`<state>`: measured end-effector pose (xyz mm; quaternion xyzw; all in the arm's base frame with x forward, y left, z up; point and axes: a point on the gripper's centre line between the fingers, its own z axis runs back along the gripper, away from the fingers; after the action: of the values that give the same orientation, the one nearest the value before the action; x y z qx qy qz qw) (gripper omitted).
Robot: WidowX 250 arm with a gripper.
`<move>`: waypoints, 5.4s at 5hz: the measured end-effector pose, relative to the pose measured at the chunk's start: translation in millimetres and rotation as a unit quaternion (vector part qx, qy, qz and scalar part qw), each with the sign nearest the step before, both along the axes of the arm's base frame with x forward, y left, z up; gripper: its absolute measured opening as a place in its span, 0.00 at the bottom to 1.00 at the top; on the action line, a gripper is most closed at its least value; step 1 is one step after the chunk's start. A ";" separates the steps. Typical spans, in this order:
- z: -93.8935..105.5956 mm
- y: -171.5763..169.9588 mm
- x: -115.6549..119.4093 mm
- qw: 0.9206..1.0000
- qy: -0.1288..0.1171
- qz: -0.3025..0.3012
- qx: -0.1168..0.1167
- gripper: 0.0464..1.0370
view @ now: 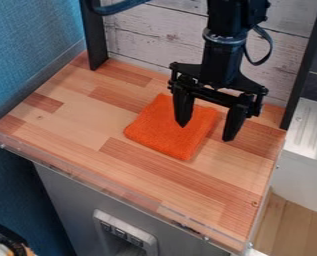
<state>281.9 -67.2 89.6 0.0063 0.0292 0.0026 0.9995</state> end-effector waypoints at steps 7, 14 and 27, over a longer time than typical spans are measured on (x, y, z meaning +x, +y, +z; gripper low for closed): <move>-6.5 51.5 42.2 0.904 -0.026 -0.426 -0.025 0.96; -39.9 70.1 51.6 0.873 -0.020 -0.487 -0.007 0.02; -13.5 89.9 23.5 1.000 -0.009 0.010 -0.005 0.96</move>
<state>305.4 22.7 76.1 0.0009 0.0200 0.0120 0.9997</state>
